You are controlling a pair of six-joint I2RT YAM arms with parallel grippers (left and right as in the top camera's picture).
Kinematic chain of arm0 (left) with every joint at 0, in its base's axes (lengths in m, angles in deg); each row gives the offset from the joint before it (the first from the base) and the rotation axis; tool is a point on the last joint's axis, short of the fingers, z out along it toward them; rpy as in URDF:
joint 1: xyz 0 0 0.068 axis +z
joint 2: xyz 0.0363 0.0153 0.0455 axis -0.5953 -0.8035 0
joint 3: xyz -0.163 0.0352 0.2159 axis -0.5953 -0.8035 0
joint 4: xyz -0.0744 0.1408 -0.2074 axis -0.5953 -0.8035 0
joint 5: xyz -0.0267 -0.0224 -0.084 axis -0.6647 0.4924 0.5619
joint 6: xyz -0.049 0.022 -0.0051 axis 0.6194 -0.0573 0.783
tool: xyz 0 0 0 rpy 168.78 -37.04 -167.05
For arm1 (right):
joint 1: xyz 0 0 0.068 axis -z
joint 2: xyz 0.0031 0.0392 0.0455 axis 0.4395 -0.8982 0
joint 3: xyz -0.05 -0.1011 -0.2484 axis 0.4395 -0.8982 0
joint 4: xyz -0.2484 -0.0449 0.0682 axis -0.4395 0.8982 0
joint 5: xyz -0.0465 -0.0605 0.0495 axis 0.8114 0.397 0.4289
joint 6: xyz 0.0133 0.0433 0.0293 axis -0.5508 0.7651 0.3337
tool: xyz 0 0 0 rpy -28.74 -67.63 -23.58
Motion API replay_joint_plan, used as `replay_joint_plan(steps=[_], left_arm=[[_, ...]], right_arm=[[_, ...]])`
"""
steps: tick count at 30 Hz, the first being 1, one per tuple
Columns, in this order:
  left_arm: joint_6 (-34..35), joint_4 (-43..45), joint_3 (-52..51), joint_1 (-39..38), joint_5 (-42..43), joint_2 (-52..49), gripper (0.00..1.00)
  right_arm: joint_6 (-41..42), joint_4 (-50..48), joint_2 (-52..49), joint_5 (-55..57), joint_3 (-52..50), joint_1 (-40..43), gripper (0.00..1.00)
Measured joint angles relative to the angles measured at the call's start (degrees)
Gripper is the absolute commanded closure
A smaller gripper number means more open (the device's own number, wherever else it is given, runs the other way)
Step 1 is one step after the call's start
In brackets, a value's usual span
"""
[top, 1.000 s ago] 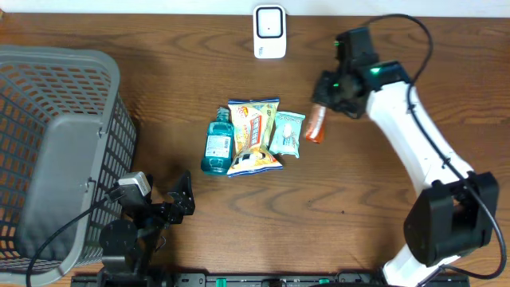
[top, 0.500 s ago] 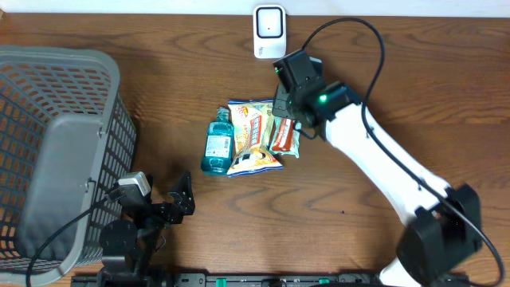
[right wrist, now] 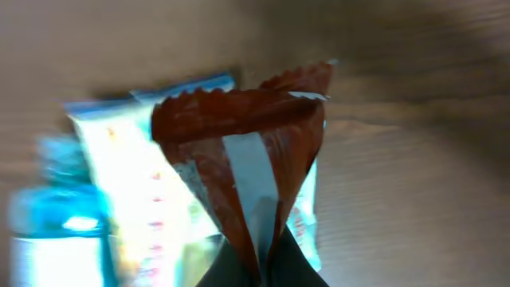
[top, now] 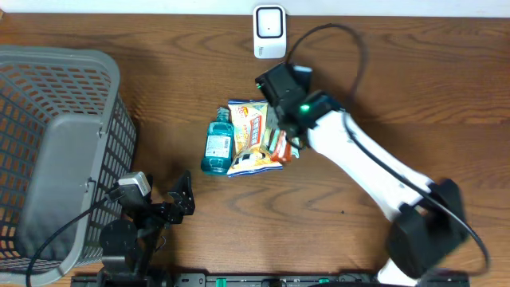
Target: Scan the item barcode
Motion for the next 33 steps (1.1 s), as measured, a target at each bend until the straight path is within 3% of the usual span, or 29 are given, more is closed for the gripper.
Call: replay_joint_plan(steps=[7,8,14,15,24,26,28,33], left_arm=[[-0.02,0.00,0.00,0.00,0.00,0.00,0.02],[0.00,0.00,0.00,0.00,0.00,0.00,0.02],[-0.02,0.00,0.00,0.00,0.00,0.00,0.02],[-0.02,0.00,0.02,0.00,0.00,0.00,0.02],[-0.02,-0.02,0.00,0.00,0.00,0.00,0.02],[-0.02,0.00,0.00,0.00,0.00,0.00,0.02],[-0.02,0.00,0.00,0.00,0.00,0.00,0.02],[0.00,0.00,0.00,0.00,0.00,0.00,0.02]], right_arm=[[-13.22,0.00,-8.31,0.24,-0.83,0.02,0.99],[-14.27,0.02,-9.05,0.22,-0.83,0.04,0.93],[-17.25,0.37,-10.69,0.28,-0.79,0.28,0.15],[-17.66,0.90,-10.67,0.50,-0.63,0.31,0.12],[-18.23,7.39,-7.72,-2.08,0.92,0.24,0.07],[-17.77,8.94,-6.23,-3.63,1.05,0.24,0.13],[-15.96,10.73,-5.11,-5.07,1.46,0.13,0.27],[-10.71,10.82,-4.59,-2.25,1.42,-2.36,0.26]])
